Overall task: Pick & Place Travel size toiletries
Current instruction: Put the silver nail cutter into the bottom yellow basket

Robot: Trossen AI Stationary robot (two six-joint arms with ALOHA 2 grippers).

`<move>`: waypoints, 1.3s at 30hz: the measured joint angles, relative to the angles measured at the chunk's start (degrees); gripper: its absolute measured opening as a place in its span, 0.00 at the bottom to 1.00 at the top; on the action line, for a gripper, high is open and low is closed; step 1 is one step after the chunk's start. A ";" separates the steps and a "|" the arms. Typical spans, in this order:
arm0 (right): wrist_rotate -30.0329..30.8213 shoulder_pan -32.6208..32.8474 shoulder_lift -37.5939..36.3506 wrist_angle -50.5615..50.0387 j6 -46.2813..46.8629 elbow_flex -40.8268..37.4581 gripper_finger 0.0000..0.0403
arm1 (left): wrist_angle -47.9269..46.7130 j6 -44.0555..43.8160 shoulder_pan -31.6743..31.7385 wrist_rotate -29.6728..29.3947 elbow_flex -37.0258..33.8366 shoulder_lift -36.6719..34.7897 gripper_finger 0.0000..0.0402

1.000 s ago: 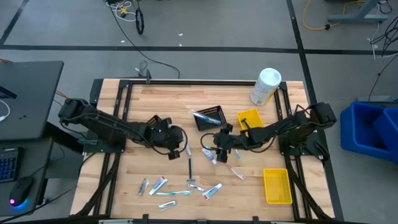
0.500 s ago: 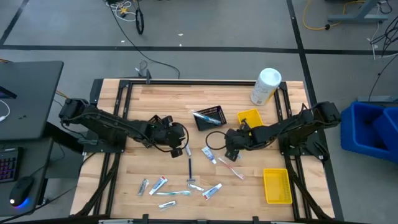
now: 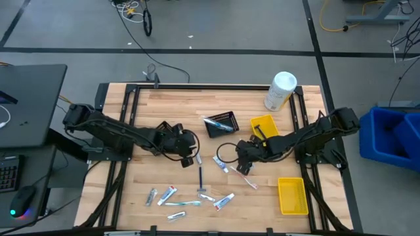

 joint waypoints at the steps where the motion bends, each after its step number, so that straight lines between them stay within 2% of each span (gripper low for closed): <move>1: 0.00 0.36 0.02 0.79 -0.66 0.01 0.57 | 0.72 0.68 -0.01 1.47 -0.01 0.23 0.33; 4: 0.01 1.67 0.04 3.80 -4.53 -0.01 0.60 | 4.41 1.93 -0.27 5.54 0.16 1.42 0.33; 8: -0.02 3.34 0.04 8.00 -10.01 -0.01 0.64 | 6.42 1.88 -1.38 7.96 0.10 3.49 0.33; 16: 0.00 5.56 0.04 11.57 -11.29 -0.05 0.67 | 12.06 -1.25 -5.12 11.96 0.20 8.27 0.33; 30: -0.46 9.80 0.07 13.93 -11.77 -0.05 0.61 | 12.81 -5.91 -10.91 10.94 0.17 8.97 0.33; 39: -1.60 11.52 0.09 15.87 -13.32 -0.05 0.69 | 13.59 -6.63 -12.67 10.00 0.17 8.97 0.33</move>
